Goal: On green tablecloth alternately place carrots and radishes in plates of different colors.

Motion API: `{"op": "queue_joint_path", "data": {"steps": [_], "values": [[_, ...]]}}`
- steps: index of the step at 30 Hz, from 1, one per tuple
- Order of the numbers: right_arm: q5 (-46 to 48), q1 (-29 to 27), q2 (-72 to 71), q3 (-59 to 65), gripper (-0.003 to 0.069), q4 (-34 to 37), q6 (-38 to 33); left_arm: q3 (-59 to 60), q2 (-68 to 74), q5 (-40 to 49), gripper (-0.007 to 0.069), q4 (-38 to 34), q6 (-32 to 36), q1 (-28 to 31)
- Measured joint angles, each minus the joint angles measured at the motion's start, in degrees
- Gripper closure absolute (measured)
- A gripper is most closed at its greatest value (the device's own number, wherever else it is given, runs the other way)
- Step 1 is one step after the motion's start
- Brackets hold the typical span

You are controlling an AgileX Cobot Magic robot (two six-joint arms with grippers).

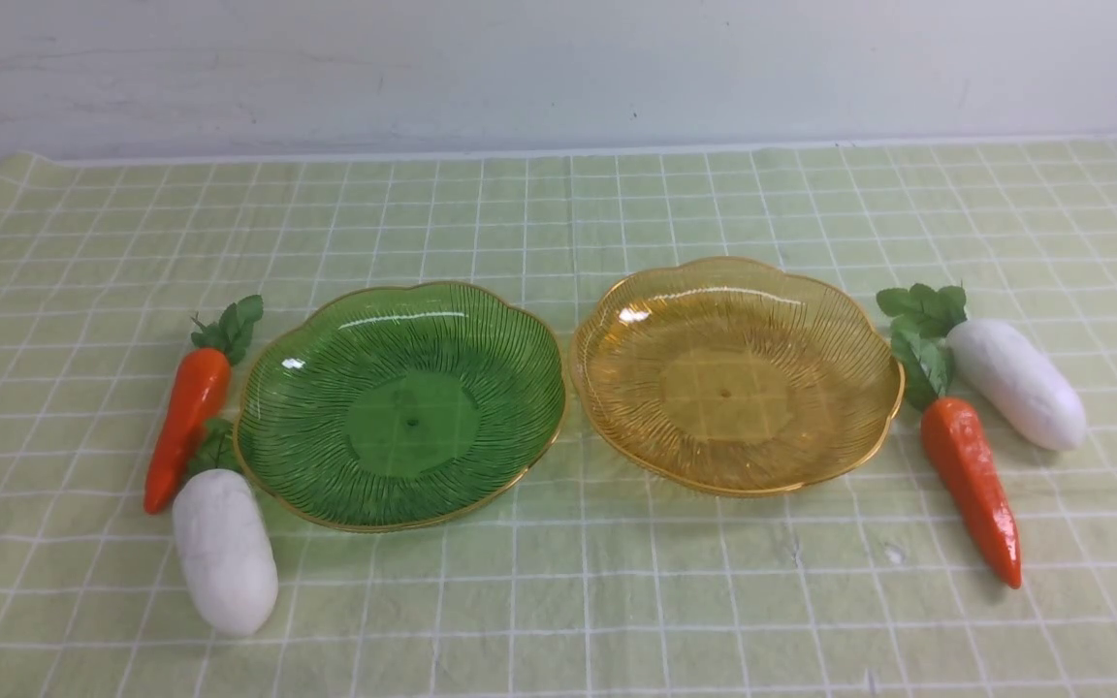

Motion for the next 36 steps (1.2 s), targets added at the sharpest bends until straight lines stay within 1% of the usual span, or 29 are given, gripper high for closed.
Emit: {"op": "queue_joint_path", "data": {"steps": [5, 7, 8, 9, 11, 12, 13, 14, 15, 18, 20, 23, 25, 26, 27, 28, 29, 30, 32, 33, 34, 36], "values": [[0.0, 0.0, 0.0, 0.0, 0.0674, 0.0, 0.0, 0.0, 0.0, 0.0, 0.0632, 0.0, 0.0, 0.0], [0.0, 0.0, 0.0, 0.0, 0.0674, 0.8, 0.3, 0.0, 0.0, 0.0, 0.0632, -1.3, -1.1, 0.0], [0.0, 0.0, 0.0, 0.0, 0.0674, 2.0, 1.1, 0.0, 0.0, -0.1, 0.0632, -3.4, -2.5, 0.0], [-0.1, 0.0, 0.0, 0.0, 0.0674, 4.3, 2.3, 0.0, 0.0, -0.1, 0.0632, -5.8, -4.0, 0.0], [-0.2, 0.0, 0.0, 0.0, 0.0674, 12.0, 6.1, 0.0, 0.0, -0.1, 0.0632, -15.9, -10.3, 0.0], [-0.3, 0.0, 0.0, 0.1, 0.0674, 14.7, 8.1, 0.1, 0.0, -0.1, 0.0632, -19.8, -12.5, 0.0], [-0.5, 0.0, 0.0, 0.2, 0.0674, 20.9, 10.8, 0.1, 0.0, -0.1, 0.0632, -25.6, -15.5, 0.0], [-0.5, 0.0, 0.0, 0.3, 0.0674, 24.1, 12.6, 0.1, 0.0, -0.1, 0.0632, -30.8, -17.4, 0.0], [-0.6, 0.0, 0.0, 0.3, 0.0674, 27.7, 13.9, 0.2, 0.0, -0.1, 0.0632, -33.2, -18.6, 0.0], [-0.8, 0.0, 0.0, 0.4, 0.0674, 34.2, 15.5, 0.2, 0.0, -0.6, 0.0632, -40.3, -19.4, 0.0], [-1.2, 0.0, 0.0, 0.4, 0.0674, 35.9, 15.8, 0.2, 0.0, -1.5, 0.0632, -41.9, -19.4, 0.0], [-1.5, 0.0, 0.0, 0.4, 0.0674, 37.1, 15.5, 0.2, 0.0, -1.7, 0.0632, -44.3, -18.2, 0.0], [-0.9, 0.0, 0.0, -0.1, 0.0674, 37.1, 13.1, -0.4, 0.0, -1.1, 0.0632, -45.5, -16.5, 0.0], [-0.9, 0.0, 0.0, -0.1, 0.0674, 37.1, 13.1, -0.5, 0.0, -0.9, 0.0632, -45.5, -16.3, 0.0], [0.3, 0.0, 0.0, -2.1, 0.0674, 36.8, 9.8, -3.0, 0.0, 1.1, 0.0632, -45.5, -13.6, 0.0], [0.5, 0.0, 0.0, -2.5, 0.0674, 36.8, 9.3, -3.3, 0.0, 1.4, 0.0632, -45.5, -13.2, 0.0], [0.8, 0.0, 0.0, -5.0, 0.0674, 35.9, 6.6, -6.5, 0.5, 3.2, 0.0632, -45.1, -10.6, 0.0], [1.1, 0.0, 0.2, -7.3, 0.0674, 34.8, 4.6, -8.7, 1.6, 4.4, 0.0632, -44.4, -9.4, 0.0], [2.9, 0.0, 3.4, -13.5, 0.0674, 30.1, 1.6, -12.0, 4.7, 7.4, 0.0632, -42.4, -8.3, 0.0], [5.3, 0.0, 7.1, -15.9, 0.0674, 26.8, 1.0, -14.6, 8.3, 10.8, 0.0632, -39.9, -7.9, 0.0], [6.2, 0.0, 8.3, -16.7, 0.0674, 25.7, 1.0, -15.4, 9.4, 11.9, 0.0632, -38.6, -7.9, 0.0], [10.4, 0.0, 14.7, -19.9, 0.0674, 20.2, 1.6, -18.9, 15.6, 17.4, 0.0632, -33.9, -7.7, 0.0]]}}
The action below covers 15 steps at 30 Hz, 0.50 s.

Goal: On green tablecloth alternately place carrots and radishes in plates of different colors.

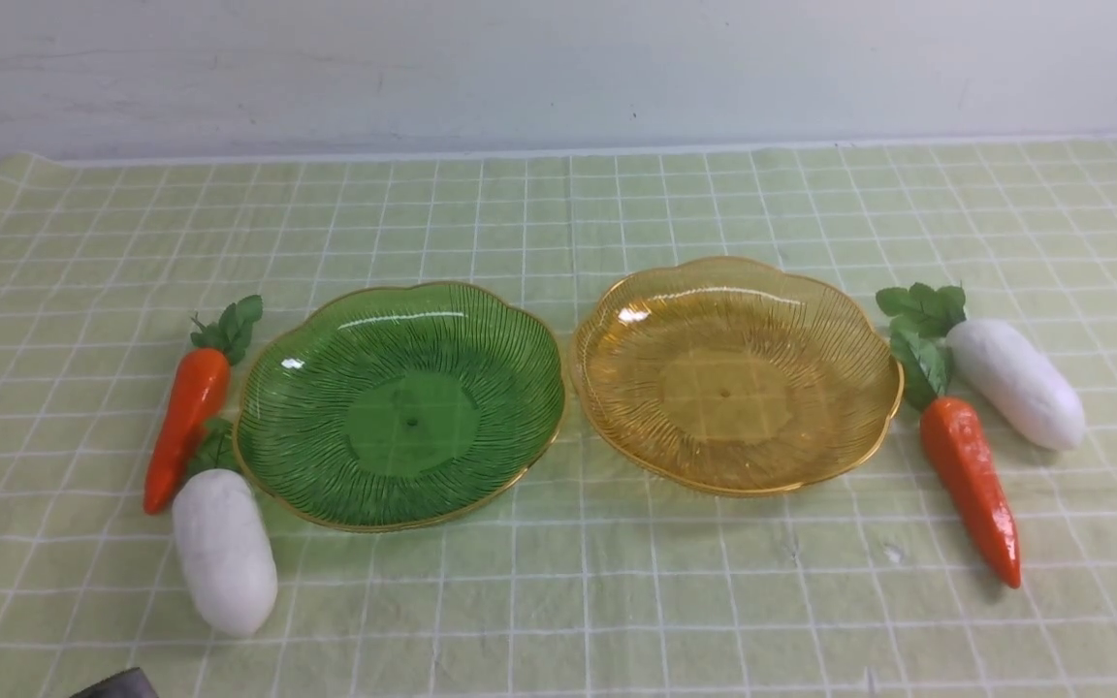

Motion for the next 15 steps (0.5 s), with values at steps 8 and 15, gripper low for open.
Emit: {"op": "queue_joint_path", "data": {"steps": [8, 15], "values": [[13.1, 0.0, 30.7, -11.0, 0.0673, -11.9, 6.8, -9.7, 21.6, 11.2, 0.0631, 12.2, 0.2, 0.0], [11.5, 0.0, 51.3, -19.2, 0.0629, -6.2, -0.6, -11.2, 31.5, 11.2, 0.0596, 15.2, 0.8, 0.0]]}}
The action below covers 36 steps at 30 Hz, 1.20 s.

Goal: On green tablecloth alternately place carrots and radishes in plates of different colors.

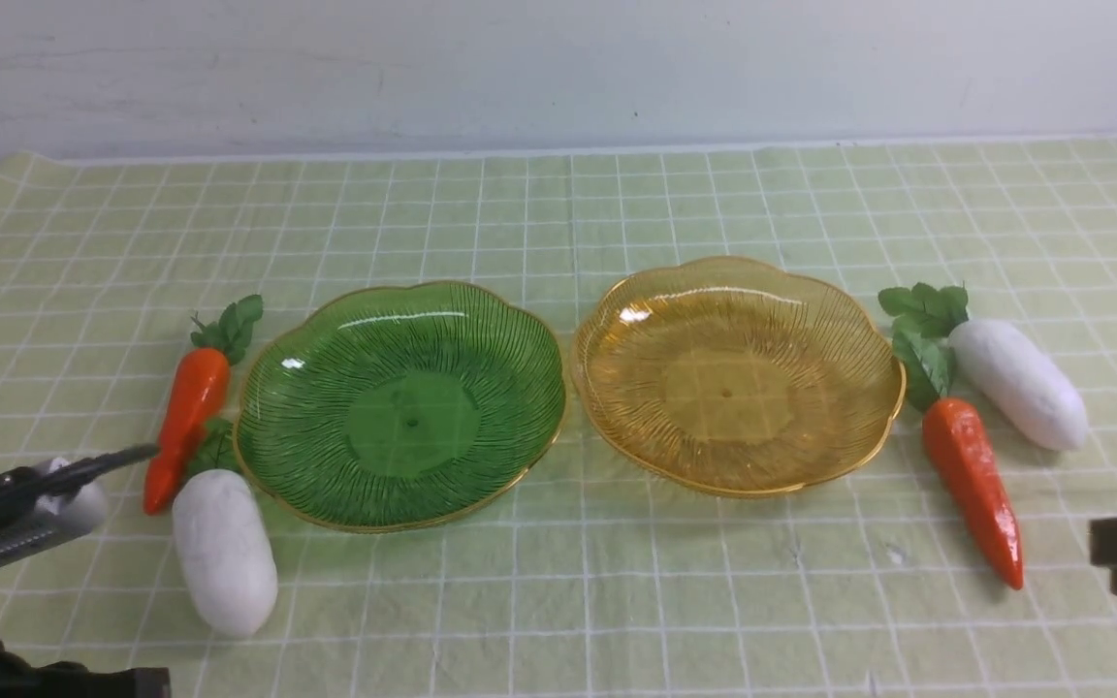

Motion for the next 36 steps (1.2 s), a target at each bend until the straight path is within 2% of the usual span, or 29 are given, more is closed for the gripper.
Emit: {"op": "queue_joint_path", "data": {"steps": [5, 6, 8, 11, 13, 17, 27, 30, 31, 32, 36], "values": [[0.0, 0.0, 10.2, -4.7, 0.0534, 4.2, -6.7, 0.0, 2.1, -0.4, 0.0534, 0.3, 1.9, 0.0], [0.0, 0.0, 13.7, -6.9, 0.0484, 4.2, -8.2, 0.0, 2.2, -0.8, 0.0501, 0.3, 2.1, 0.0], [-0.1, 0.0, 15.8, -8.4, 0.0442, 3.9, -9.0, 0.0, 2.2, -1.2, 0.0482, 0.3, 2.1, 0.0], [-1.9, 0.0, 21.1, -12.2, 0.033, 1.7, -9.9, 0.0, 2.2, -1.8, 0.0422, 0.3, 2.2, 0.0], [-3.7, 0.0, 23.9, -14.0, 0.028, 0.4, -10.1, 0.0, 2.2, -1.8, 0.0396, 0.3, 2.3, 0.0], [-6.7, 0.0, 28.7, -16.3, 0.0237, -1.2, -10.4, 0.0, 2.2, -1.8, 0.0383, 0.3, 2.4, 0.0], [-9.0, 0.0, 37.2, -16.5, 0.0242, -1.7, -10.6, 0.0, 2.2, -1.8, 0.038, 0.3, 2.4, 0.0], [-9.1, 0.0, 37.6, -16.7, 0.0309, -2.1, -11.1, 0.0, 2.2, -1.8, 0.038, 0.3, 2.4, 0.0], [-9.1, 0.0, 37.6, -16.7, 0.0416, -2.2, -11.4, 0.0, 2.2, -1.8, 0.038, 0.3, 2.4, 0.0], [-8.9, 0.0, 37.5, -16.7, 0.0447, -2.2, -11.4, 0.0, 2.2, -1.8, 0.038, 0.3, 2.4, 0.0], [-7.6, 0.0, 35.5, -16.9, 0.0464, -2.2, -11.2, 0.0, 2.2, -1.8, 0.038, 0.3, 2.4, 0.0]]}}
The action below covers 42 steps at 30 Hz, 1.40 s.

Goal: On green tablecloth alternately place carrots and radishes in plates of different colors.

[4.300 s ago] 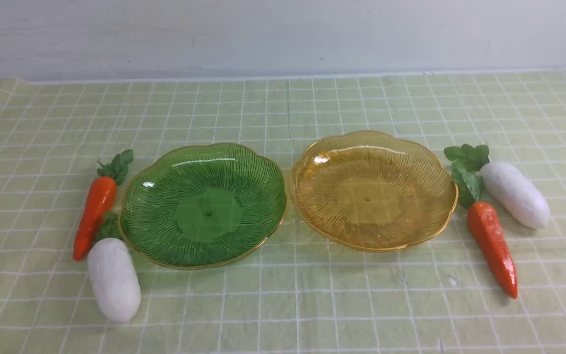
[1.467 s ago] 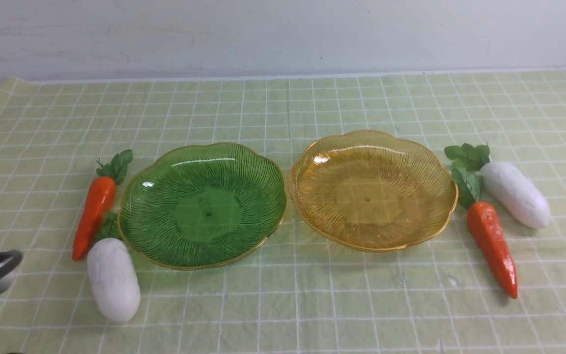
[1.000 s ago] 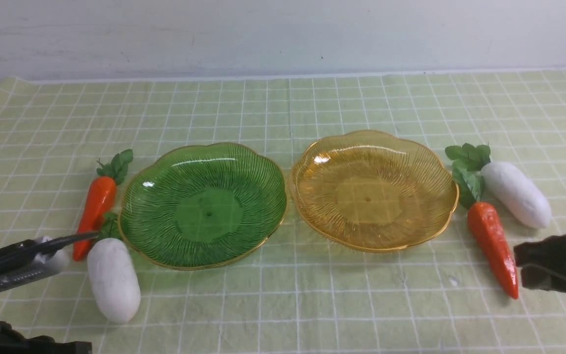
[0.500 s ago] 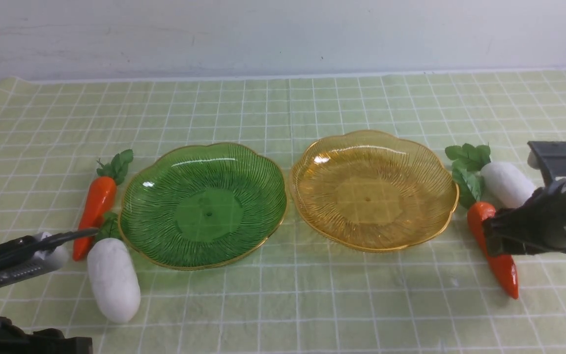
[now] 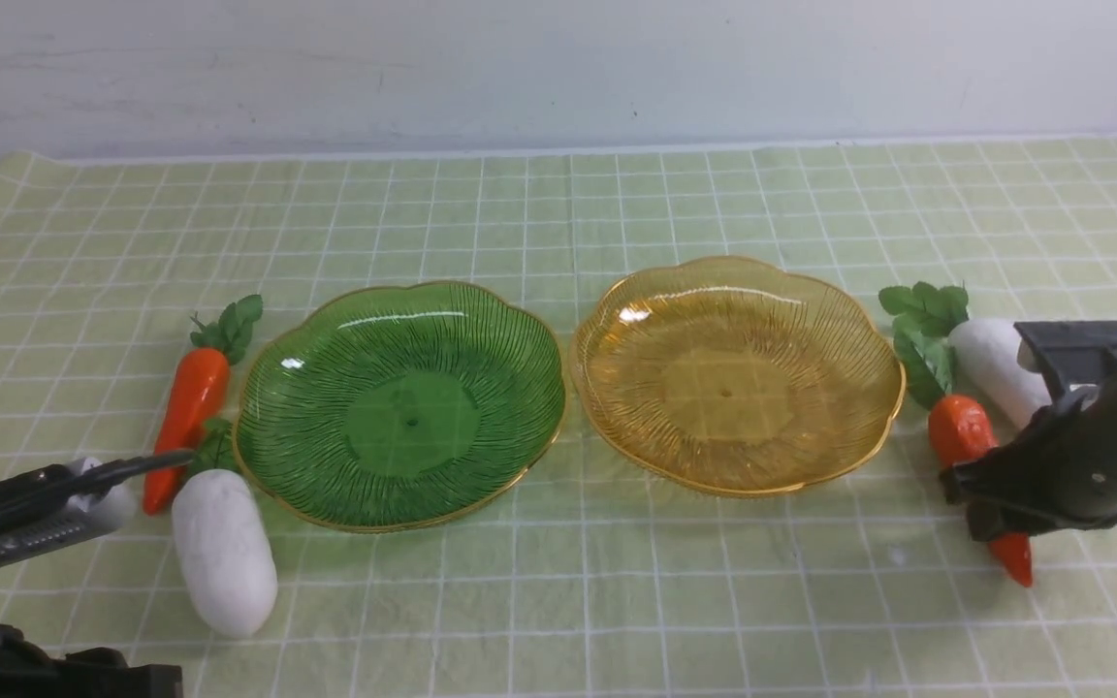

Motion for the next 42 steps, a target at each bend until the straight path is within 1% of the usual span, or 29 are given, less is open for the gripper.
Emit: {"op": "queue_joint_path", "data": {"steps": [4, 6, 9, 12, 13, 16, 19, 21, 22, 24, 25, 26, 27, 28, 29, 30, 31, 32, 33, 35, 36, 38, 39, 42], "values": [[3.3, 0.0, -6.8, -3.1, 0.0461, 0.3, 2.7, 0.0, 0.0, 0.0, 0.038, 0.0, 0.0, 0.0], [3.9, 0.2, -10.1, -5.2, 0.0461, 2.5, 3.1, 0.0, 0.0, 0.0, 0.038, 0.0, 0.0, 0.0], [3.9, 1.4, -11.9, -7.6, 0.0461, 6.1, 1.1, 0.0, 0.0, 0.0, 0.038, 0.0, 0.0, 0.0], [1.2, 5.8, -10.5, -9.3, 0.0461, 9.8, -3.9, 0.0, 0.0, 0.0, 0.038, 0.0, -0.1, 0.0], [1.0, 6.4, -10.2, -9.4, 0.0461, 9.9, -4.1, 0.0, 0.0, 0.0, 0.038, 0.0, -0.1, 0.0], [-1.9, 10.5, -5.5, -11.1, 0.0461, 10.4, -7.4, 0.0, 0.0, 0.0, 0.038, 0.0, -0.1, 0.0], [-3.3, 12.1, -1.7, -12.7, 0.0461, 9.9, -8.0, 0.0, 0.0, 0.0, 0.038, 0.0, -0.2, 0.0], [-4.9, 12.6, 1.1, -13.6, 0.0431, 9.6, -8.4, 0.0, 0.0, 0.0, 0.038, 0.0, -0.2, 0.0], [-5.7, 12.6, 2.6, -13.8, 0.04, 9.6, -8.7, 0.0, 0.0, 0.0, 0.038, 0.0, -0.2, 0.0], [-7.0, 12.6, 4.5, -13.9, 0.032, 9.6, -8.8, 0.0, 0.0, 0.1, 0.038, 0.0, -0.2, 0.0], [-7.8, 12.6, 5.3, -14.0, 0.0257, 9.3, -8.9, 0.0, 0.0, 0.1, 0.038, 0.0, -0.2, 0.0], [-7.9, 12.6, 5.5, -14.0, 0.0246, 9.3, -8.9, 0.0, 0.0, 0.1, 0.038, 0.0, -0.2, 0.0], [-8.5, 12.6, 6.1, -14.0, 0.0163, 9.1, -9.0, 0.0, 0.0, 0.1, 0.038, 0.0, -0.3, 0.0], [-8.6, 12.6, 6.1, -14.0, 0.0153, 9.1, -9.0, 0.0, 0.0, 0.1, 0.038, 0.0, -0.3, 0.0], [-8.6, 12.6, 6.1, -14.0, 0.009, 9.0, -9.1, 0.0, 0.0, 0.1, 0.038, 0.0, -0.3, 0.0], [-8.6, 12.5, 5.7, -14.0, 0.0048, 9.0, -9.1, 0.0, 0.0, 0.1, 0.038, 0.0, -0.3, 0.0], [-8.6, 12.4, 5.5, -14.0, 0.0042, 9.0, -9.1, 0.0, 0.0, 0.1, 0.038, 0.0, -0.3, 0.0], [-8.6, 11.7, 4.8, -14.0, 0.0013, 9.0, -9.0, 0.0, 0.0, 0.1, 0.038, 0.0, -0.3, 0.0], [-8.6, 10.6, 3.9, -14.0, -0.0002, 9.0, -9.0, 0.0, 0.0, 0.1, 0.038, 0.0, -0.3, 0.0], [-8.6, 8.3, 2.5, -14.1, -0.0006, 9.0, -8.8, 0.0, 0.0, 0.1, 0.038, 0.0, -0.4, 0.0], [-8.8, 6.1, 1.6, -14.2, -0.0007, 8.9, -8.7, 0.0, 0.0, 0.1, 0.038, 0.0, -0.4, 0.0], [-8.9, 4.2, 1.2, -14.3, -0.0007, 8.4, -8.6, 0.0, 0.0, 0.1, 0.038, 0.0, -0.4, 0.0], [-9.2, 1.8, 1.2, -14.4, -0.0005, 7.2, -8.5, 0.0, 0.0, 0.1, 0.038, 0.0, -0.4, 0.0], [-10.0, -1.6, 2.7, -14.4, -0.0003, 5.5, -8.2, 0.0, 0.0, 0.1, 0.038, 0.0, -0.4, 0.0]]}}
